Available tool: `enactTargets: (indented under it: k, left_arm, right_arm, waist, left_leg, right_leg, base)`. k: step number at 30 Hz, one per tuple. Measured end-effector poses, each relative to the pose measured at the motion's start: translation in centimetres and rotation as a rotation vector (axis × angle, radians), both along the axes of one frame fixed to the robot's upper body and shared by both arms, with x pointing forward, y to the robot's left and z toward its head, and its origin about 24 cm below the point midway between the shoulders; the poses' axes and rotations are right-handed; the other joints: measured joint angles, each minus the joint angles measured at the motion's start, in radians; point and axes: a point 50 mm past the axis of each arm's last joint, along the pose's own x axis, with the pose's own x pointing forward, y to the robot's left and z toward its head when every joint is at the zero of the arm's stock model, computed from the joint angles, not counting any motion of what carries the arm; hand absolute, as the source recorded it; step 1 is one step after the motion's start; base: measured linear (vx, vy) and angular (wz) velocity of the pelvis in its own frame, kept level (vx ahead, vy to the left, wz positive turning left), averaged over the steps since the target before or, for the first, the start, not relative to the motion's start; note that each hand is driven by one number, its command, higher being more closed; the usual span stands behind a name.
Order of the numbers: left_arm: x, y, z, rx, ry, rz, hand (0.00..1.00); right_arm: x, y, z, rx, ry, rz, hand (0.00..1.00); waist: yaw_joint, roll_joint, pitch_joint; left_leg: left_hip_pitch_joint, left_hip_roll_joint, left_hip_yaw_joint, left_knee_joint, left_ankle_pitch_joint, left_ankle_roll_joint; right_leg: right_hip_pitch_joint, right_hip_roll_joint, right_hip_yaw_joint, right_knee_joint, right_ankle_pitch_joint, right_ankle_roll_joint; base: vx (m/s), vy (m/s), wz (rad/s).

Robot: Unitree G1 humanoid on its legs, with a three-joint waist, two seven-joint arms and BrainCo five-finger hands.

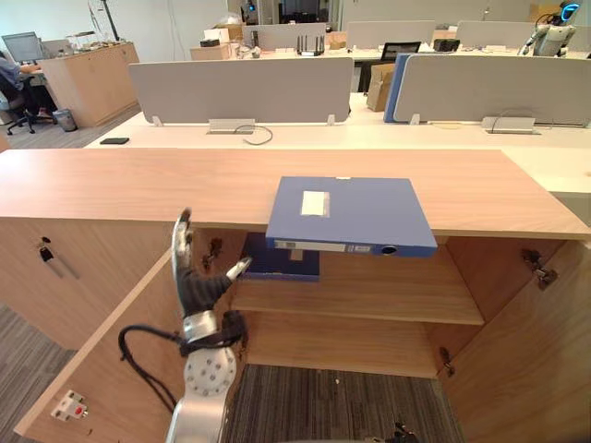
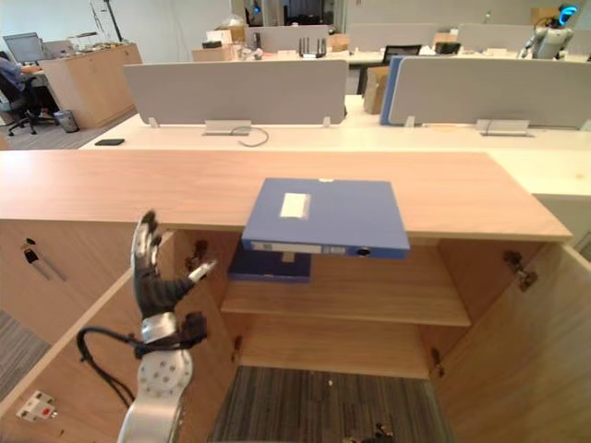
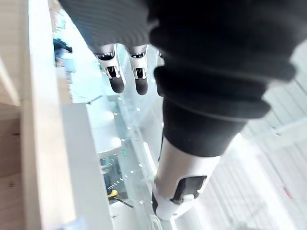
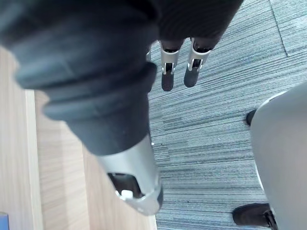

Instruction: Walk over to the cabinet, pick up the folder, carry it to the office cabinet, place the folder inside the office cabinet, then close the office cabinet door

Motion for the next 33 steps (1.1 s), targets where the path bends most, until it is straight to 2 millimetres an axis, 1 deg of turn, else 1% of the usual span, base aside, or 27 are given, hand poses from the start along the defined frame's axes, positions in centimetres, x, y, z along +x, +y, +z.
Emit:
enactTargets:
  k: [1, 2, 3, 5, 7, 9, 13, 16, 20, 21, 24, 27, 33]
  left_arm:
    - [0.2, -0.2, 0.4, 0.043, -0.020, -0.006, 0.00]
    - [0.5, -0.8, 1.1, 0.108, -0.061, -0.029, 0.00]
    - [0.8, -1.2, 1.8, 0.167, -0.098, -0.038, 0.00]
    - [1.3, -1.7, 2.6, 0.227, -0.146, -0.038, 0.00]
    - [2.0, -2.2, 2.8, 0.284, -0.161, -0.044, 0.00]
    - [3.0, -2.7, 2.1, 0.349, -0.129, -0.059, 0.00]
    - [4.3, -2.8, 0.9, 0.440, -0.063, -0.054, 0.00]
    - [5.0, -2.6, 0.4, 0.515, -0.040, -0.047, 0.00]
    - [5.7, -2.8, 0.4, 0.595, -0.040, -0.044, 0.00]
    - [6.1, -2.8, 0.1, 0.630, -0.028, -0.049, 0.00]
    - [6.7, -2.5, -1.1, 0.702, 0.021, -0.061, 0.00]
    - [7.0, -2.4, -1.6, 0.743, 0.043, -0.064, 0.00]
    - [7.6, -2.6, -2.0, 0.853, 0.051, -0.096, 0.00]
  right_arm:
    - [0.0, 0.0, 0.0, 0.000, 0.001, 0.000, 0.00]
    - [-0.1, 0.0, 0.0, 0.000, 0.005, 0.002, 0.00]
    - [-0.2, 0.0, -0.1, 0.001, 0.011, 0.007, 0.00]
    - [-0.1, 0.0, -0.1, 0.001, 0.010, 0.008, 0.00]
    - [-0.1, 0.0, -0.1, 0.002, 0.009, 0.010, 0.00]
    - [0.0, 0.0, -0.1, 0.004, 0.009, 0.010, 0.00]
    - [0.1, -0.1, -0.1, 0.006, 0.008, -0.004, 0.00]
    - [0.2, -0.1, -0.1, 0.008, 0.010, -0.003, 0.00]
    - [0.2, -0.2, -0.1, 0.017, 0.009, -0.029, 0.00]
    - [0.3, -0.3, -0.1, 0.018, 0.008, -0.034, 0.00]
    - [0.4, -0.4, -0.1, 0.017, 0.004, -0.035, 0.00]
    - [0.7, -0.4, 0.0, 0.018, -0.002, -0.036, 0.00]
    - [0.8, -0.7, 0.0, 0.016, -0.005, -0.061, 0.00]
  waist:
    - [-0.001, -0.002, -0.003]
    - [-0.002, 0.003, -0.013]
    - [-0.005, -0.002, -0.021]
    - [-0.016, 0.003, -0.028]
    - [-0.021, 0.005, -0.030]
    - [-0.027, 0.006, -0.031]
    - [-0.035, 0.007, -0.030]
    - [-0.037, 0.008, -0.029]
    - [-0.045, 0.009, -0.027]
    - [-0.048, 0.010, -0.026]
    - [-0.055, 0.013, -0.021]
    - [-0.056, 0.013, -0.007]
    - [-0.060, 0.012, 0.008]
  left_leg:
    - [0.000, 0.001, 0.004, 0.000, 0.000, -0.001]
    - [0.000, 0.005, 0.015, 0.000, -0.001, -0.002]
    - [-0.001, 0.009, 0.024, 0.000, 0.003, -0.006]
    - [0.000, 0.012, 0.028, 0.003, 0.008, -0.008]
    - [0.001, 0.014, 0.032, 0.004, 0.011, -0.008]
    - [0.003, 0.016, 0.042, 0.004, 0.011, -0.008]
    - [0.008, 0.017, 0.051, 0.004, 0.011, -0.008]
    - [0.016, 0.019, 0.066, 0.004, 0.009, -0.010]
    - [0.019, 0.018, 0.071, 0.003, 0.009, -0.010]
    - [0.020, 0.016, 0.070, 0.001, 0.009, -0.010]
    - [0.023, 0.017, 0.070, -0.001, 0.009, -0.010]
    - [0.027, 0.017, 0.069, -0.001, 0.007, -0.013]
    - [0.030, 0.015, 0.062, 0.002, 0.005, -0.015]
  right_leg:
    - [-0.002, 0.001, 0.004, 0.000, 0.000, -0.001]
    - [-0.007, 0.005, 0.014, 0.000, 0.001, -0.002]
    - [-0.018, 0.012, 0.027, 0.001, 0.003, -0.004]
    - [-0.021, 0.016, 0.031, 0.001, 0.004, -0.006]
    - [-0.024, 0.017, 0.036, 0.002, 0.005, -0.008]
    - [-0.028, 0.020, 0.048, 0.003, 0.006, -0.009]
    - [-0.030, 0.020, 0.058, 0.006, 0.006, -0.010]
    - [-0.032, 0.022, 0.075, 0.011, 0.006, -0.011]
    - [-0.037, 0.023, 0.080, 0.013, 0.005, -0.011]
    - [-0.035, 0.024, 0.080, 0.010, 0.005, -0.011]
    - [-0.033, 0.025, 0.080, 0.007, 0.004, -0.013]
    - [-0.027, 0.025, 0.078, 0.000, 0.004, -0.014]
    - [-0.016, 0.025, 0.076, -0.017, 0.006, -0.018]
  base:
    - [-0.05, 0.004, -0.20]
    - [-0.03, -0.005, -0.25]
    - [-0.02, -0.012, -0.25]
    - [-0.01, -0.021, -0.12]
    - [-0.01, -0.015, -0.07]
    - [-0.02, -0.008, -0.13]
    - [-0.03, 0.001, -0.08]
    - [-0.05, 0.006, -0.14]
    - [-0.06, 0.005, -0.05]
    - [-0.04, 0.006, -0.01]
    - [-0.03, 0.000, -0.01]
    - [0.00, 0.000, 0.00]
    - [0.00, 0.000, 0.00]
